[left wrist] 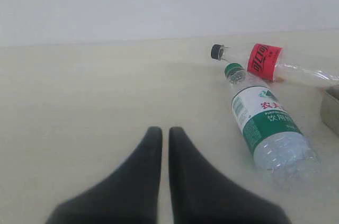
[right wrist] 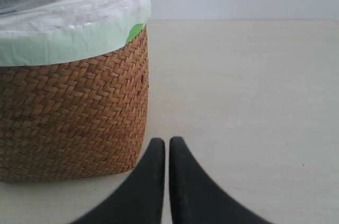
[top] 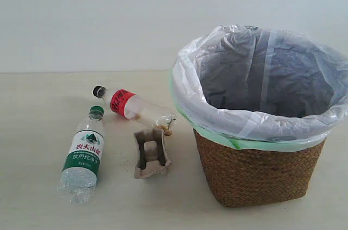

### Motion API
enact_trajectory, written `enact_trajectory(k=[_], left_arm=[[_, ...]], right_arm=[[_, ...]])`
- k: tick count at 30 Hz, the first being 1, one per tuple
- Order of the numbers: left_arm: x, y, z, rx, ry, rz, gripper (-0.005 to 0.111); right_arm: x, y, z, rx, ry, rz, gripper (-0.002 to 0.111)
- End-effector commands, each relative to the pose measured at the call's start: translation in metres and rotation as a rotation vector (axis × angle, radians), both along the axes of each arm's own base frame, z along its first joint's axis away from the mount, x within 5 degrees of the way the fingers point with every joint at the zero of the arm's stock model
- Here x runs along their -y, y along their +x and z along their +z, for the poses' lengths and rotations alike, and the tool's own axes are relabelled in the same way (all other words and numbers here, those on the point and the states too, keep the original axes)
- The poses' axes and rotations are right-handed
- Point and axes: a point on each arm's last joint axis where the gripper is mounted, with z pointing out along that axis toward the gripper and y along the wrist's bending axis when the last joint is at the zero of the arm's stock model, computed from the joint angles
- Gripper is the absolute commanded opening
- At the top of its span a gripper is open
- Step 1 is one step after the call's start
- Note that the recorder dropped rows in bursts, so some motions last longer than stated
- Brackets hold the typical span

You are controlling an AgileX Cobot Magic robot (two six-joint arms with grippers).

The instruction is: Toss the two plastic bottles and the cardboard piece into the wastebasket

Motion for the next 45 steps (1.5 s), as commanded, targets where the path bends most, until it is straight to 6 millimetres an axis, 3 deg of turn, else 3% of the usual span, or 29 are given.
enact_trajectory(k=[1,21,28,37,40,45], left_arm=[[0.000,0.000,0.000,0.009,-0.005,-0.004,0.004],[0.001,0.000,-0.001,0.001,-0.028,-0.005,0.004],[0.013,0.000,0.004,-0.004,-0.623,-0.015,0.004],[0.012,0.000,0.006,0.019,-0.663,-0.010,0.004],[0.018,0.000,0.009,0.004,-0.874,-0.035,0.004],[0.012,0.001,0.016,0.096,-0.966,0.008,0.004]], right_arm=[[0.000,0.000,0.001,0.014,0.000,0.001,0.000],[0.000,0.000,0.001,0.014,0.000,0.001,0.000],[0.000,0.000,0.001,0.014,0.000,0.001,0.000],[0.000,0.000,0.001,0.014,0.000,0.001,0.000],[0.000,0.000,0.001,0.014,0.000,0.001,0.000],[0.000,0.000,0.001,0.014,0.000,0.001,0.000]])
